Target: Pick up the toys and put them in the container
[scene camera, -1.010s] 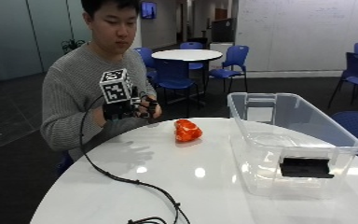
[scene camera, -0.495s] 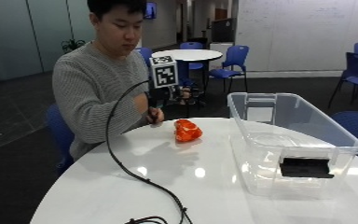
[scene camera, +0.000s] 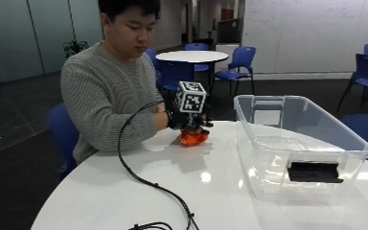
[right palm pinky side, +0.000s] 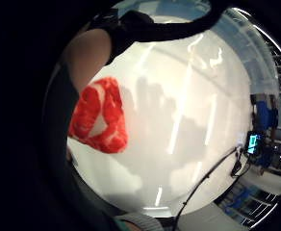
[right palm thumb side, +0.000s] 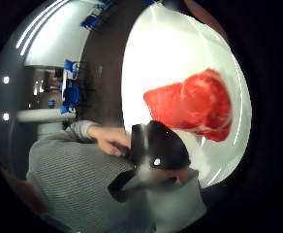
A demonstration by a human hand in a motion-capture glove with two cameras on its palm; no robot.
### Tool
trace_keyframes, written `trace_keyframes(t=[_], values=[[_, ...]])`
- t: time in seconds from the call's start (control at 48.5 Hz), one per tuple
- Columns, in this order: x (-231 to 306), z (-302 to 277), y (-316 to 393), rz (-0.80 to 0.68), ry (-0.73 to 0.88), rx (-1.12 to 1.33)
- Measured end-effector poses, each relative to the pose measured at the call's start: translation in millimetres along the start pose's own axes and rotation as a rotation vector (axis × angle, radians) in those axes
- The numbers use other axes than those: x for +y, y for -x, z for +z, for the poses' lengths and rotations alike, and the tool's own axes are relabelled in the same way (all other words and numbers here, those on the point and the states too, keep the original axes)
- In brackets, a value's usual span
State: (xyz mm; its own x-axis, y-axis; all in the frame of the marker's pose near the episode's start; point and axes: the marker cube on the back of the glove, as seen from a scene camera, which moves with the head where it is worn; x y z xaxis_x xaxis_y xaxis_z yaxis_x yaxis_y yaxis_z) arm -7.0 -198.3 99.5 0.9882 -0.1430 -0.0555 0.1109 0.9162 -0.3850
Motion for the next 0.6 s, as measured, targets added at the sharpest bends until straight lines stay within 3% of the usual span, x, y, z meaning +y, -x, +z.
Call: trace_keyframes(t=[0.144,0.412,0.598], values=[[-6.6,50.3,10.0,0.019,0.065,0.088],[-8.3,48.9,0.5,0.026,-0.013,0.113],[-17.7,45.0,1.2,0.033,-0.212,0.030]])
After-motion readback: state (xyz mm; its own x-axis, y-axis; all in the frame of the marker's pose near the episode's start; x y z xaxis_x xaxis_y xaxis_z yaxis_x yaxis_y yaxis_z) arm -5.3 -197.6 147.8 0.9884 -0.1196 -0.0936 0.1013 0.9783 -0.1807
